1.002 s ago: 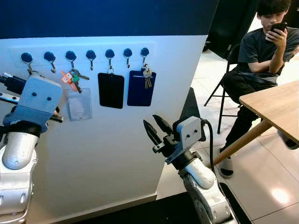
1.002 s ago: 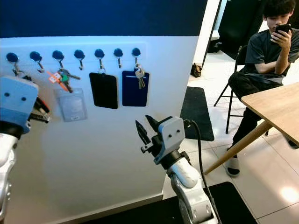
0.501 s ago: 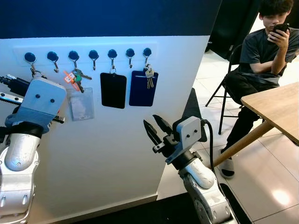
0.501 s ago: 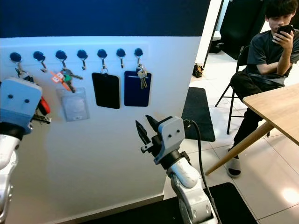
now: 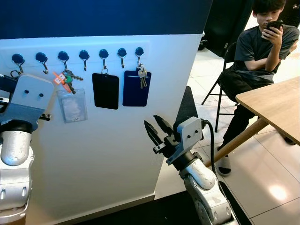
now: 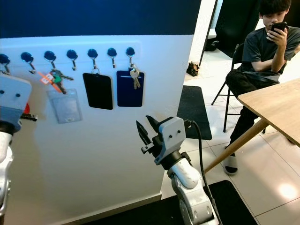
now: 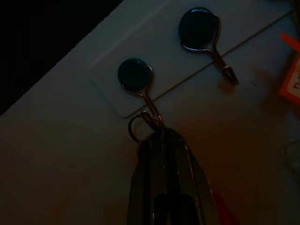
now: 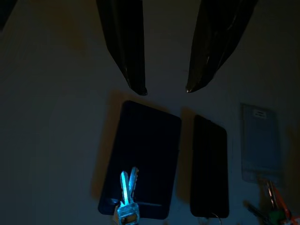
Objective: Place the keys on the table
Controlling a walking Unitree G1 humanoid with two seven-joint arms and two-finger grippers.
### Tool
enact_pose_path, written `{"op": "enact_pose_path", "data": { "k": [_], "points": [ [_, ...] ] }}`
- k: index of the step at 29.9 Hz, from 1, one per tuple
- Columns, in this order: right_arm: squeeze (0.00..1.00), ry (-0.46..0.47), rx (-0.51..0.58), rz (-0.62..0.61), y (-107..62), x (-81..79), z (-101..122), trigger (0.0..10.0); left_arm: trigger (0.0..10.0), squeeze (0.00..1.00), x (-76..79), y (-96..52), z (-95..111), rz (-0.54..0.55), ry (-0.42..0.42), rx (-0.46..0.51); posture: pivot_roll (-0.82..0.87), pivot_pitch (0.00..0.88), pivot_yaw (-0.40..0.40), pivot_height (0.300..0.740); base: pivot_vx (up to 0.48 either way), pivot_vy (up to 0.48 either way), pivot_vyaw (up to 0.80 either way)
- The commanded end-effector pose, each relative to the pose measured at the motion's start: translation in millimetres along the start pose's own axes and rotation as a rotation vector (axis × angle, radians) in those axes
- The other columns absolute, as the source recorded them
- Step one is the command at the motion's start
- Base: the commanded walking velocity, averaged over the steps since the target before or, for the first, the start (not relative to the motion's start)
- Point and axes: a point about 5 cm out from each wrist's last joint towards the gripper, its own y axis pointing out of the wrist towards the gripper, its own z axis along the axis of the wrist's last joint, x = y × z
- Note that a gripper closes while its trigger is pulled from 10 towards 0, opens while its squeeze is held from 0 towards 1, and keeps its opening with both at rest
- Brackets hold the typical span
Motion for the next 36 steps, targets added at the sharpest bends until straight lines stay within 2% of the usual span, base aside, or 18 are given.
{"op": "enact_pose_path", "data": {
  "k": [1,5,10,13,14,15,19,22,28,36],
  "points": [
    [0.0,0.002,-0.007,-0.004,-1.7,0.3,-1,10.0,10.0,0.0,-24.9,2.2,5,0.138,0.064,0.035,0.19,0.171,-0.024,0.74,0.0,0.0,0.0],
    [0.0,0.002,-0.007,-0.004,-2.0,0.5,-1,10.0,10.0,0.0,-26.6,0.6,7,0.147,0.083,0.056,0.19,0.172,-0.025,0.74,0.0,0.0,0.0],
    [0.0,0.004,-0.006,0.001,-0.9,-0.3,-1,10.0,10.0,0.0,-17.6,4.5,13,0.104,0.028,0.07,0.2,0.172,-0.028,0.74,0.0,0.0,0.0],
    [0.0,0.004,-0.006,0.001,-0.5,-0.5,-1,10.0,10.0,0.0,-18.0,4.4,15,0.105,0.02,0.083,0.19,0.172,-0.027,0.74,0.0,0.0,0.0],
    [0.0,0.004,-0.005,0.0,-0.6,-0.4,-1,10.0,10.0,0.0,-19.3,3.8,16,0.116,0.029,0.091,0.19,0.173,-0.027,0.74,0.0,0.0,0.0],
    [0.0,0.003,-0.006,-0.002,-1.1,-0.1,-1,10.0,10.0,0.0,-21.0,0.4,17,0.137,0.071,0.111,0.19,0.173,-0.026,0.74,0.0,0.0,0.0],
    [0.0,0.003,-0.008,-0.003,-1.7,0.0,-1,10.0,10.0,0.0,-20.8,-3.0,18,0.15,0.097,0.123,0.19,0.173,-0.024,0.74,0.0,0.0,0.0],
    [0.0,0.002,-0.009,-0.004,-2.2,0.2,-1,10.0,10.0,0.0,-20.2,-11.6,20,0.18,0.126,0.135,0.19,0.176,-0.023,0.74,0.0,0.0,0.0],
    [0.0,0.002,-0.009,-0.003,-2.5,0.2,-1,10.0,10.0,0.0,-21.4,-17.1,20,0.205,0.131,0.133,0.19,0.177,-0.026,0.74,0.0,0.0,0.0],
    [0.0,0.005,-0.007,0.008,-0.2,-0.6,-2,10.0,10.0,0.0,-15.0,-19.4,17,0.153,0.143,0.122,0.2,0.17,-0.032,0.74,0.0,0.0,0.0]
  ]
}}
